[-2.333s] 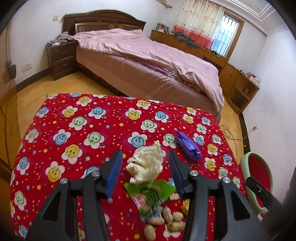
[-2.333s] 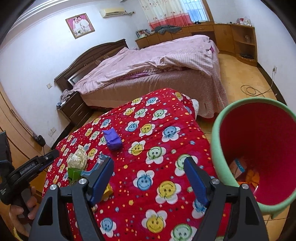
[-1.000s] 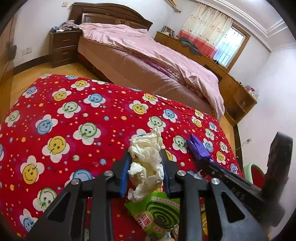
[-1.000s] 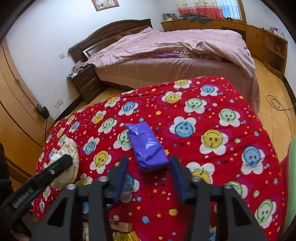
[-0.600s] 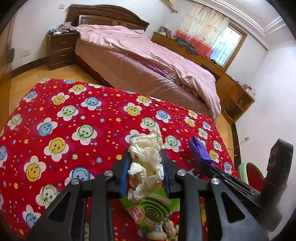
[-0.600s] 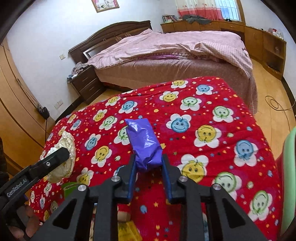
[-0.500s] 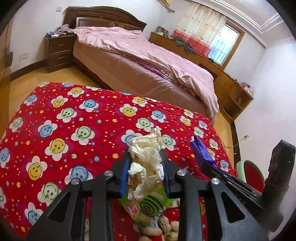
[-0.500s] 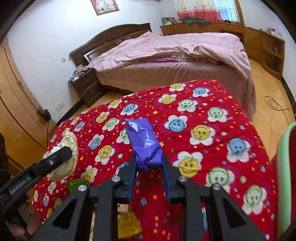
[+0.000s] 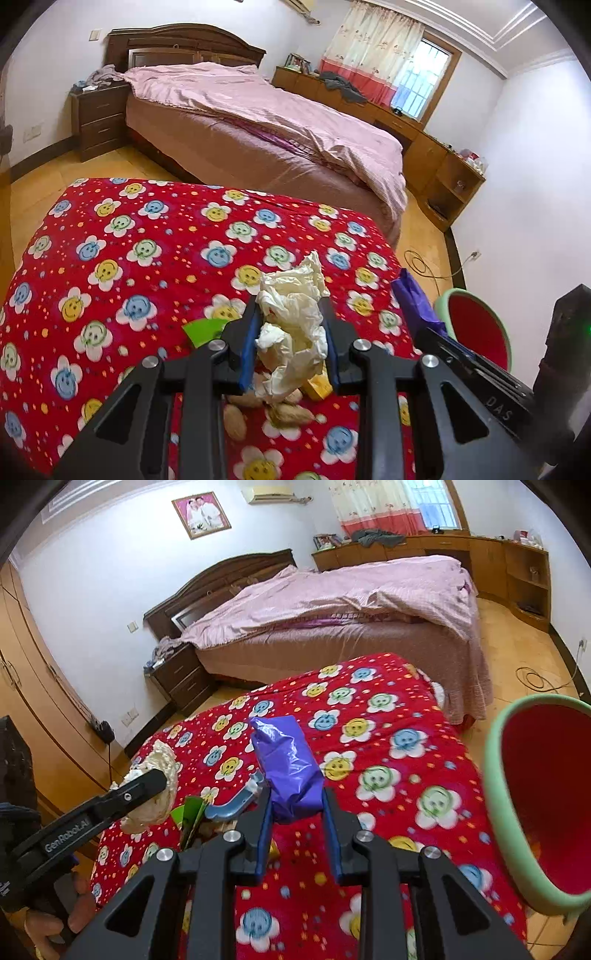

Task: Collect trash
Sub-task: 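Carry the tissue and purple wrapper over the red bucket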

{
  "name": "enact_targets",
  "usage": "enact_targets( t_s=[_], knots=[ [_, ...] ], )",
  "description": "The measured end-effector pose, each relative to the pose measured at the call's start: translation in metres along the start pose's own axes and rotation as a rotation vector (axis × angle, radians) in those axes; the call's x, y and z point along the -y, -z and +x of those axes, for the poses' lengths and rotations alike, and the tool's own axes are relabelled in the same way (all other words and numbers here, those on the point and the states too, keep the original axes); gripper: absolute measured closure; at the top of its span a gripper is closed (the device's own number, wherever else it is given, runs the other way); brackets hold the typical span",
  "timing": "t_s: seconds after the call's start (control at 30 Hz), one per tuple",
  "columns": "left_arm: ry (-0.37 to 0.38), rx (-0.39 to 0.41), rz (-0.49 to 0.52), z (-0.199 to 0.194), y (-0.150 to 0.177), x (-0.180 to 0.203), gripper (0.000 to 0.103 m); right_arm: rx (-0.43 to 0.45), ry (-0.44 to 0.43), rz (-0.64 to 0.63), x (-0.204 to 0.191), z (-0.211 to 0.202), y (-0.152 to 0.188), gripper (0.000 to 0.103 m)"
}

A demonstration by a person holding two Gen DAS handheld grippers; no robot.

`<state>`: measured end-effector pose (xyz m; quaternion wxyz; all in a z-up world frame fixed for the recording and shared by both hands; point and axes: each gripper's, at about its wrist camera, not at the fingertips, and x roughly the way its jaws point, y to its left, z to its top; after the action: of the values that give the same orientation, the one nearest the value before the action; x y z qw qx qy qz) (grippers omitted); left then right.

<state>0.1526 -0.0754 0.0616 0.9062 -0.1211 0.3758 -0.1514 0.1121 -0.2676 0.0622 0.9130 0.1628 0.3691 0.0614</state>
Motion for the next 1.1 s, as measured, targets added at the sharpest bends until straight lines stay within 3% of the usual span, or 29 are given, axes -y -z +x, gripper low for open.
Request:
enact_targets(
  t_s=[0.63, 1.1],
  knots=[
    [0.072, 0.003, 0.142, -0.037, 0.029, 0.077, 0.073, 0.145, 0.074, 0.096, 0.051, -0.111, 0.038, 0.075],
    [0.134, -0.06, 0.253, -0.015, 0.048, 0.144, 0.073, 0.199, 0.154, 0.191, 0.107, -0.152, 0.052, 0.075]
  ],
)
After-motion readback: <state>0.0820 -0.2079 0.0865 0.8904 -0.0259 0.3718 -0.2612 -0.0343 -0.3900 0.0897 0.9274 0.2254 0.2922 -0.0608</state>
